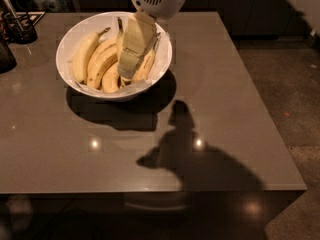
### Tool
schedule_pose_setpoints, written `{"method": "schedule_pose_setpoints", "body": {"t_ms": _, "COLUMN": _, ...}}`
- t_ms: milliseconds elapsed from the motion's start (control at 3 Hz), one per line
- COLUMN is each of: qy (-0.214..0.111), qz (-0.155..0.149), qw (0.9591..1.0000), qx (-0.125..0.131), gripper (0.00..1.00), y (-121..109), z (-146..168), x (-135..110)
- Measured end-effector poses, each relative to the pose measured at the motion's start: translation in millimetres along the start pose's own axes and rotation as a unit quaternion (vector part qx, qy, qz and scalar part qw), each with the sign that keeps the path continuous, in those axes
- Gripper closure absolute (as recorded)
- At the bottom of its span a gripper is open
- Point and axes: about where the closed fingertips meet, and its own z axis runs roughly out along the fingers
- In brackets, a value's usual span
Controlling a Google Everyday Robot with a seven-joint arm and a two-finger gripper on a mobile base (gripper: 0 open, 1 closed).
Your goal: Pick banana from white bowl
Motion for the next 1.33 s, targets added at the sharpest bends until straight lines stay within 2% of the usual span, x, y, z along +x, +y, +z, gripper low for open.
{"method": "schedule_pose_setpoints", "body": {"t_ms": 333, "qy": 0.019, "qz": -0.003, "qw": 0.9997, "qx": -0.017, "gripper": 0.0, "y": 2, "z": 23, "x": -27}}
{"method": "schedule_pose_setpoints", "body": {"t_ms": 667, "qy": 0.011, "qz": -0.007, "qw": 0.9998, "qx": -0.016, "gripper": 0.0, "y": 3, "z": 24, "x": -35}}
{"method": "schedule_pose_setpoints", "body": {"t_ms": 1000, "qy": -0.002, "qz": 0.019, "qw": 0.9995, "qx": -0.026, "gripper": 0.0, "y": -4, "z": 38, "x": -47}}
{"method": "schedule_pose_setpoints", "body": {"t_ms": 1333, "qy": -0.006, "qz": 0.061, "qw": 0.9971, "qx": -0.045, "gripper": 0.02, "y": -17, "z": 64, "x": -63}}
